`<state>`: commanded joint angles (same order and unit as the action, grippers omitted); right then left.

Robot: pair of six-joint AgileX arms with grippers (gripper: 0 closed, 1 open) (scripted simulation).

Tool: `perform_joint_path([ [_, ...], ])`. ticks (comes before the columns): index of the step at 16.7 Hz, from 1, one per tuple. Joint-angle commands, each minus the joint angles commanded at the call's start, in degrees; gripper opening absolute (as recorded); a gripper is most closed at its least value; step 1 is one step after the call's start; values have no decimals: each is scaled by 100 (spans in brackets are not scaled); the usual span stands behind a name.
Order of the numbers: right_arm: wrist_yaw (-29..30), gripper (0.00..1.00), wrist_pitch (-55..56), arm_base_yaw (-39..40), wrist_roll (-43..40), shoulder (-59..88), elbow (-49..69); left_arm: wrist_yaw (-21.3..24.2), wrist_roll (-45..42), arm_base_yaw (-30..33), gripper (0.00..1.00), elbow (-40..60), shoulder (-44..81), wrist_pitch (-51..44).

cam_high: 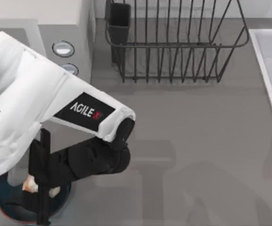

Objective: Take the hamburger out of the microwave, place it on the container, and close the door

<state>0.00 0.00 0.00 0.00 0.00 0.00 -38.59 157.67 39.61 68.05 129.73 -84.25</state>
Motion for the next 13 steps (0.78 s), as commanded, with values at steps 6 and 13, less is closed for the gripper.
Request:
perform_joint_path([
  [6,0,100,0,0,0,0,0,-52,-31,-55,8,-104,22,106],
  [13,0,100,0,0,0,0,0,-52,-31,-55,60,-104,22,106],
])
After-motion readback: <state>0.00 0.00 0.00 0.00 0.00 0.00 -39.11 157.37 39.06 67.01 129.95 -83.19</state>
